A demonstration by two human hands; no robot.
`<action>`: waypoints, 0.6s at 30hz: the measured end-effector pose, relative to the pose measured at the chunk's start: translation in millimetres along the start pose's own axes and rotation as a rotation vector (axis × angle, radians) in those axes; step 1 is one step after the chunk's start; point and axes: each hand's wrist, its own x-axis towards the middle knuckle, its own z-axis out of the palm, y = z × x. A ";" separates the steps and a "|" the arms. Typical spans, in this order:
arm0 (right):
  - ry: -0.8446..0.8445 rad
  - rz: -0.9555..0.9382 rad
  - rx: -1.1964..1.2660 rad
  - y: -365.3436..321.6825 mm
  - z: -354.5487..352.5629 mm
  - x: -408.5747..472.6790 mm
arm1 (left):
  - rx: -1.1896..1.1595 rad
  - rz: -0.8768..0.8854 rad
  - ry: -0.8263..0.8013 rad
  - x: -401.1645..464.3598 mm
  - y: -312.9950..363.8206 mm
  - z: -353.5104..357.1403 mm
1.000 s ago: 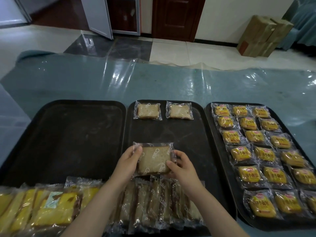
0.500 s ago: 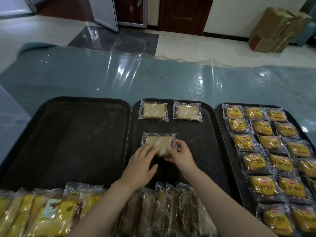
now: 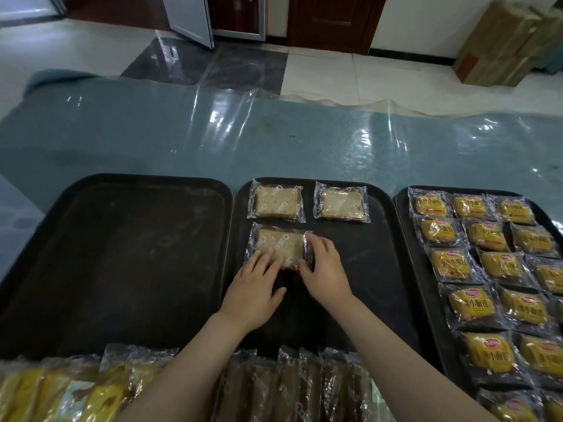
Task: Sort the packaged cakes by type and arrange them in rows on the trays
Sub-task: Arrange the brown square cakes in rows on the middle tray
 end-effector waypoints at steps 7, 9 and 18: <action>-0.100 -0.149 -0.110 11.2 7.2 6.8 | 0.011 -0.045 0.042 15.5 -1.0 3.3; -0.117 -0.181 -0.167 11.0 6.8 12.0 | 0.019 -0.053 0.047 19.8 -2.6 4.2; -0.147 -0.176 -0.207 8.0 3.5 20.6 | 0.026 -0.056 0.075 26.3 -3.9 -1.0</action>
